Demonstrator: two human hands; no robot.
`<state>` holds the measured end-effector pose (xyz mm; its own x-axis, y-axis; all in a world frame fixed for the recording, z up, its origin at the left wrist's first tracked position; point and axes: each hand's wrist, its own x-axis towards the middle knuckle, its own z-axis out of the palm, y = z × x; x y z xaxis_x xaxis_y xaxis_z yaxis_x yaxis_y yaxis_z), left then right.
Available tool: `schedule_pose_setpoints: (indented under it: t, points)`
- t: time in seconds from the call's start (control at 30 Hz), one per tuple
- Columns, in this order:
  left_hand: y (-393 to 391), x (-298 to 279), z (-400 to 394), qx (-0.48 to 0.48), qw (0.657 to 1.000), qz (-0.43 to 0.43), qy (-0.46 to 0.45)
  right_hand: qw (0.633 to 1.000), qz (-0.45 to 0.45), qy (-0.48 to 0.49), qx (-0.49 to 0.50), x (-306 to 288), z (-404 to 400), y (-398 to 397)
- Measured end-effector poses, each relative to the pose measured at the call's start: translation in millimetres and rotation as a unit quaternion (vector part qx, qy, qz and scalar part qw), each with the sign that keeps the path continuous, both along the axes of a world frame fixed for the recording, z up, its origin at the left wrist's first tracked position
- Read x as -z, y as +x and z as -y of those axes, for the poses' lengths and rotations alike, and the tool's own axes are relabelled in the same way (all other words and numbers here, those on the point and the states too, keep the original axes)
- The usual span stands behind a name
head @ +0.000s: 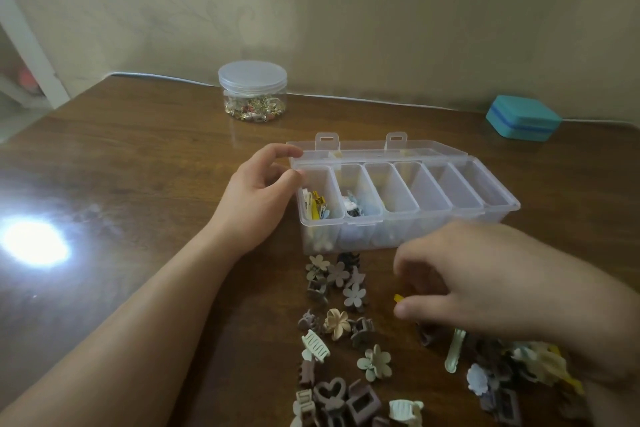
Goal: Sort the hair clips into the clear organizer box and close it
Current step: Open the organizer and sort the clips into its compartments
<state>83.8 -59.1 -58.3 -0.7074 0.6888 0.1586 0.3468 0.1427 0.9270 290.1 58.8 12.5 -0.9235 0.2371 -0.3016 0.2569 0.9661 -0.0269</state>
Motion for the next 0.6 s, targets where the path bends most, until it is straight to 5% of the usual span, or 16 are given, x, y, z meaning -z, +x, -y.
schedule_pose_setpoints:
  t: [0.6]
  points:
    - [0, 1, -1, -0.008, 1.0, 0.004, 0.002, 0.994, -0.064, -0.089, -0.022, 7, 4, -4]
